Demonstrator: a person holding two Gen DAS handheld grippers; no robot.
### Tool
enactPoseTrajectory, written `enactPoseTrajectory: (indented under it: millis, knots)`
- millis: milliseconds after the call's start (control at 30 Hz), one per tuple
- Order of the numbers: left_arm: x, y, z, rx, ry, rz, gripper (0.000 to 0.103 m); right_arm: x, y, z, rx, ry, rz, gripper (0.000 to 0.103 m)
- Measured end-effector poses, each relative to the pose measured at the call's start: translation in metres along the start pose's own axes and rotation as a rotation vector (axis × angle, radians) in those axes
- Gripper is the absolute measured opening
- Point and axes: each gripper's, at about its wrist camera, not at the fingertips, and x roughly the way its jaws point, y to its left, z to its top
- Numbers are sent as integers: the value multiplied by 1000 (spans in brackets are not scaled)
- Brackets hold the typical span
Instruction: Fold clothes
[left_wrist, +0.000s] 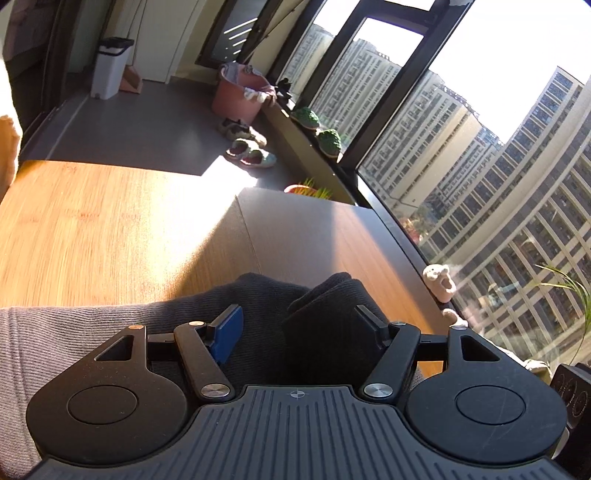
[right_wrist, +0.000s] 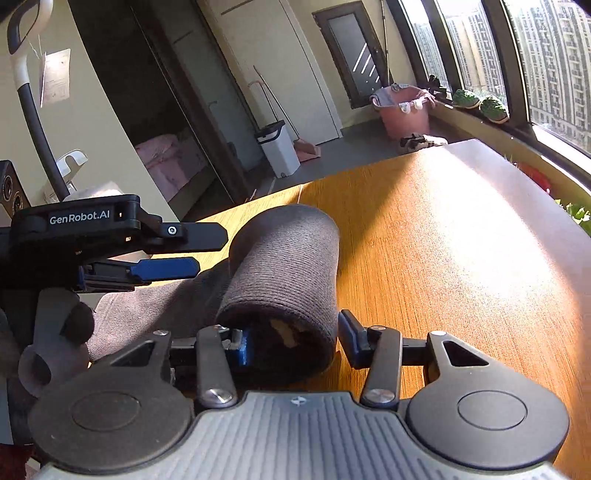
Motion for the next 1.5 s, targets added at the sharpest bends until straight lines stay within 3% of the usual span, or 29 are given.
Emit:
enactPoseTrajectory:
  millis: [100,167,267,400,467,533,567,633,833,967,1033,1100,1133,1233,1333,1367,1500]
  knots:
    - [18,-12,-9,108,12,97,75,-8,10,0,-75,-22,-32,44]
    - [22,-7,-13,112,7,126,78,-20,10,1,-94,-42,-14,46]
    - [21,3,-13,70,11,104,79,-49,-1,1,-26,-115,119,66]
    - [21,0,-12,66,11,106,80,-51,-21,6,153,-170,161,69]
    - [18,4,-11,34,14,92,80,-34,-23,6,192,-148,141,69]
    - [12,13,-9,-5,16,86,72,-13,-21,3,195,-116,112,65]
    - [8,18,-9,-24,16,85,71,-9,-19,2,174,-121,111,47]
    - [-1,23,-6,-40,8,76,72,-7,-2,5,45,-134,54,39]
    - [-19,11,6,-16,-50,33,82,-4,83,-10,-522,-125,-132,39]
    - [-4,-7,-1,96,-42,119,84,-1,103,-19,-636,-141,-159,43]
    - [0,-8,-3,113,-51,135,84,-7,94,-13,-537,-141,-75,50]
    - [-1,-9,-3,114,-54,133,84,-15,75,-4,-377,-136,34,68]
    - [-1,-10,-3,117,-55,132,84,-16,63,1,-282,-127,71,71]
    - [-2,-11,-2,124,-58,131,84,-9,34,8,-62,-98,130,73]
    - [-3,-8,-3,115,-55,129,86,6,20,9,66,-72,148,80]
    - [-3,-6,-3,107,-52,126,86,13,17,9,92,-60,152,80]
    - [-5,-2,1,77,-53,106,87,17,23,6,72,-67,145,51]
